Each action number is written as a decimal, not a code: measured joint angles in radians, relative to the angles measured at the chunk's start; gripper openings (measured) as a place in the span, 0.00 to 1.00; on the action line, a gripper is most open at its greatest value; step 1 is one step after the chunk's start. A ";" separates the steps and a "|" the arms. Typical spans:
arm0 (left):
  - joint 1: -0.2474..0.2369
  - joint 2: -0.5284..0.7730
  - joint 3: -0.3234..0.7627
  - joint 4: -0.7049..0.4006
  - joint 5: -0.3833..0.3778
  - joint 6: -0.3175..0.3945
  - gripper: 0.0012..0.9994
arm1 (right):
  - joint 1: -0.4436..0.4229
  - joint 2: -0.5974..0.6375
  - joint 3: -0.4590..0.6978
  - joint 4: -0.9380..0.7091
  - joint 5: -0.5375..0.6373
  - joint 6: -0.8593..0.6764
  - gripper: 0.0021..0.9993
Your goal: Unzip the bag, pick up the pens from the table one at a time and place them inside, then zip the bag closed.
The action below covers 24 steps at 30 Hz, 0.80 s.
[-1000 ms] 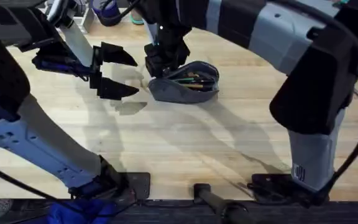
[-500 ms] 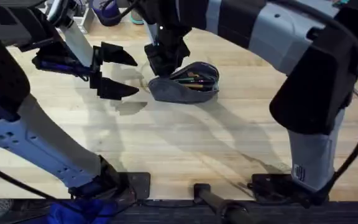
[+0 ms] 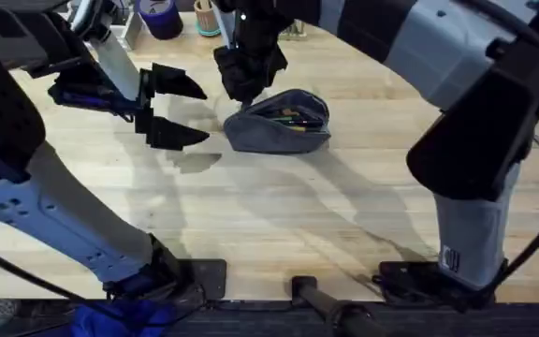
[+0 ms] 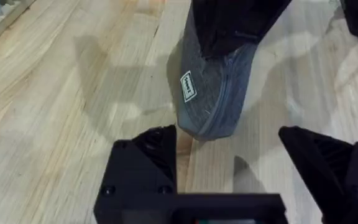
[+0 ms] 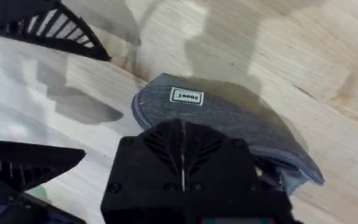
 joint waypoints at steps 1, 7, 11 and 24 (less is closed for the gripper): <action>0.000 0.000 0.000 0.000 0.000 0.000 0.99 | 0.000 0.000 0.002 -0.003 0.000 0.000 0.03; 0.000 0.000 0.000 0.000 0.000 0.000 0.99 | 0.000 0.000 0.010 -0.028 0.006 0.000 0.03; 0.000 0.000 0.000 0.001 0.000 0.000 0.99 | 0.000 0.000 0.011 -0.040 0.015 0.000 0.03; 0.000 0.000 0.000 0.003 0.000 0.000 0.99 | 0.000 0.000 0.069 -0.039 0.020 0.000 0.03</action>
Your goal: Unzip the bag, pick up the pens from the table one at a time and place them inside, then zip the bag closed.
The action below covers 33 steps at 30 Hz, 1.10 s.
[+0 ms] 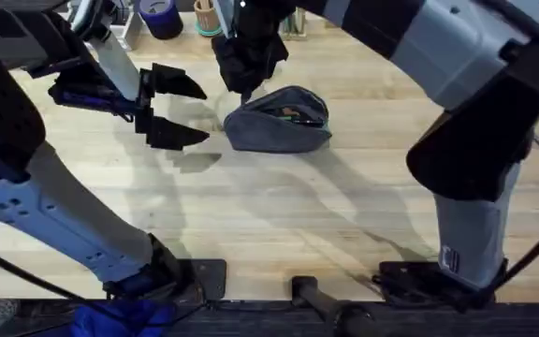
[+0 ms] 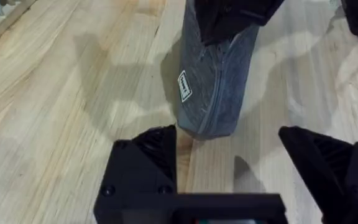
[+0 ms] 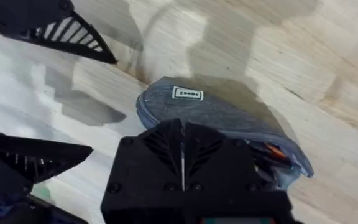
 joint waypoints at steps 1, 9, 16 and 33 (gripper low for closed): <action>0.000 0.000 0.000 0.000 0.000 0.000 0.99 | 0.000 0.000 0.003 0.000 0.000 0.000 0.03; 0.000 0.000 0.000 0.000 0.000 0.000 0.99 | 0.000 -0.002 0.008 0.000 0.007 0.000 0.03; -0.030 0.000 0.000 0.008 0.000 0.000 0.99 | -0.003 -0.015 0.015 0.003 0.016 0.000 0.03; -0.062 0.000 0.000 0.019 0.000 0.000 0.99 | -0.003 -0.024 0.018 0.003 0.019 0.000 0.03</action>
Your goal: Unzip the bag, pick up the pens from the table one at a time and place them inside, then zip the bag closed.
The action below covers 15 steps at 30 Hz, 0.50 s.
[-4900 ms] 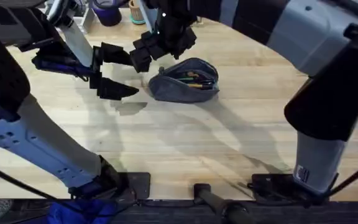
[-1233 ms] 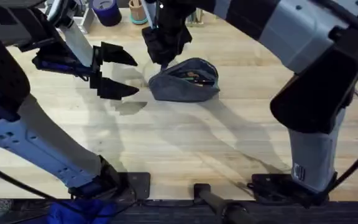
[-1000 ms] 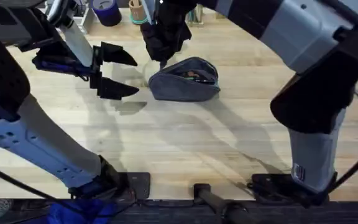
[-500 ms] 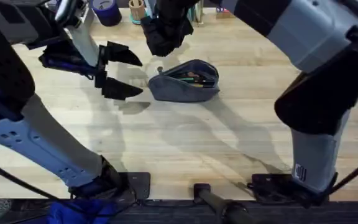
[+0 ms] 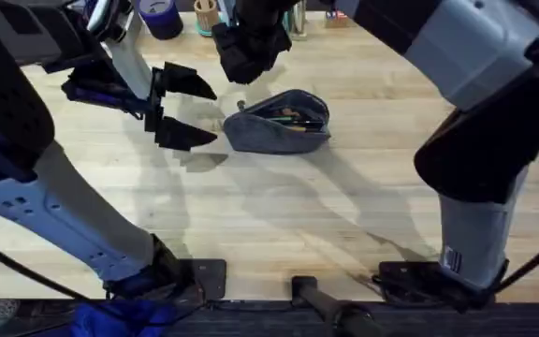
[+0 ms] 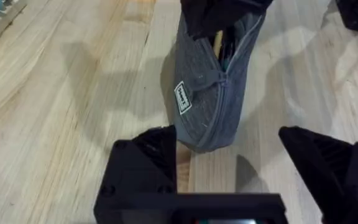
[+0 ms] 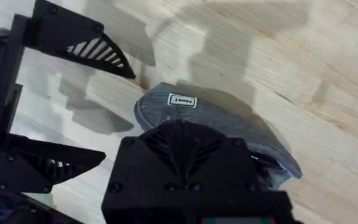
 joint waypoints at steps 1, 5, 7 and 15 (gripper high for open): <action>0.000 0.000 0.000 0.000 0.000 0.000 0.99 | 0.000 0.000 0.000 0.000 0.000 0.000 0.03; 0.000 0.000 0.000 0.000 0.000 0.000 0.99 | 0.000 0.000 0.000 0.000 0.000 0.003 0.07; 0.000 0.000 0.000 0.000 0.000 0.000 0.99 | 0.000 0.000 0.000 0.000 0.000 0.004 0.33; 0.000 0.000 0.000 0.000 0.000 0.000 0.99 | 0.000 0.000 0.000 -0.001 0.000 0.002 1.00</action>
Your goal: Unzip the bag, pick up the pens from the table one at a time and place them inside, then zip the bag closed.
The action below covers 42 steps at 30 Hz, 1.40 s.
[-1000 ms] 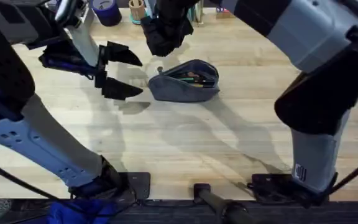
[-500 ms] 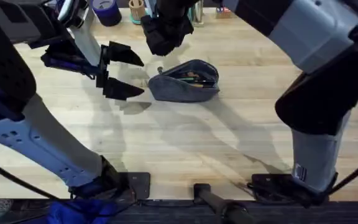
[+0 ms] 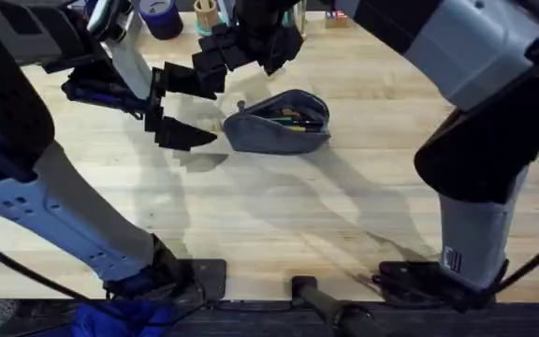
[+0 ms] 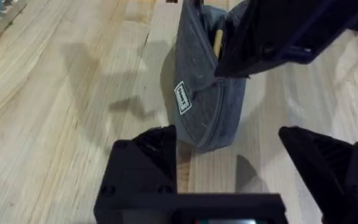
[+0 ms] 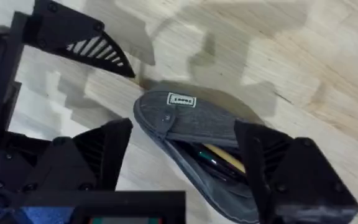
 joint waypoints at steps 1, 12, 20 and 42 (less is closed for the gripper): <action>0.000 0.000 0.000 0.000 0.000 0.000 0.99 | 0.000 0.000 0.000 -0.001 0.000 0.000 1.00; 0.000 0.000 0.000 0.003 -0.001 0.000 0.99 | 0.012 0.000 0.000 -0.054 0.000 0.000 1.00; 0.000 0.000 0.000 0.003 -0.001 0.000 0.99 | 0.028 0.000 0.000 -0.062 0.000 -0.006 1.00; 0.000 0.000 0.000 0.003 -0.001 0.000 0.99 | 0.029 0.000 0.000 -0.031 -0.035 -0.006 0.96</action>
